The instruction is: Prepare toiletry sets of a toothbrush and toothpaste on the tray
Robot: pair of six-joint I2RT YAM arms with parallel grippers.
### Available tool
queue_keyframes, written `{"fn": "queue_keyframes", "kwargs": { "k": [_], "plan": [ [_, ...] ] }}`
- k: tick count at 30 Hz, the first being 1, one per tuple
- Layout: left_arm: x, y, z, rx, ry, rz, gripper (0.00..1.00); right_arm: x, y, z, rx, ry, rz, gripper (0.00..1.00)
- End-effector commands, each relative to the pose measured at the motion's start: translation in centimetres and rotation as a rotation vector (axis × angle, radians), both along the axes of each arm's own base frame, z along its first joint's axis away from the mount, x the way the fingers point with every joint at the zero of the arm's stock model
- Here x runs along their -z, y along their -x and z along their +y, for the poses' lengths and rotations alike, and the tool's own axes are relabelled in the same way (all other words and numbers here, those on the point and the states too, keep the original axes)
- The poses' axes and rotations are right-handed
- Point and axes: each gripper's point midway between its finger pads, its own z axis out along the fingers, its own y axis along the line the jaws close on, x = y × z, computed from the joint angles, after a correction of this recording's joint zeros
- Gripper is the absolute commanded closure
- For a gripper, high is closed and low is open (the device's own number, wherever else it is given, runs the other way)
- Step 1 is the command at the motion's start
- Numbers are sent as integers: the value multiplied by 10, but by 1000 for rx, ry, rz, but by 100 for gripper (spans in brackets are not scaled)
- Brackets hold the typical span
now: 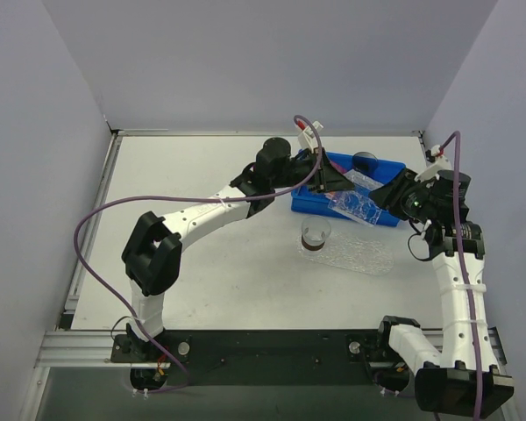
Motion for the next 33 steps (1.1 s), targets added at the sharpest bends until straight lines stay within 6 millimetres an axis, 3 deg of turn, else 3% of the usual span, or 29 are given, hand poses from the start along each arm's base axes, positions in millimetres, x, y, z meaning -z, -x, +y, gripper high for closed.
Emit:
{"fn": "queue_keyframes", "kwargs": {
  "k": [1,5,11,15,21,28,33],
  "plan": [
    [-27,6,-1,26,81,-64,100,-7,-10,-9,33,47,-30,65],
    [-27,7,-2,29,84,-65,100,-4,-14,-14,68,62,-18,65],
    [-26,7,-4,38,86,-61,100,-1,-18,-16,91,98,-10,73],
    [-24,7,-6,46,83,-50,100,-3,-19,-15,96,116,-12,99],
    [-21,5,-8,47,70,-43,100,-6,-15,-26,152,143,11,100],
    [-14,1,-7,39,44,-18,58,-7,-8,-30,176,62,17,100],
    [-9,-3,-6,32,35,3,45,-9,-2,-35,194,49,7,100]
  ]
}}
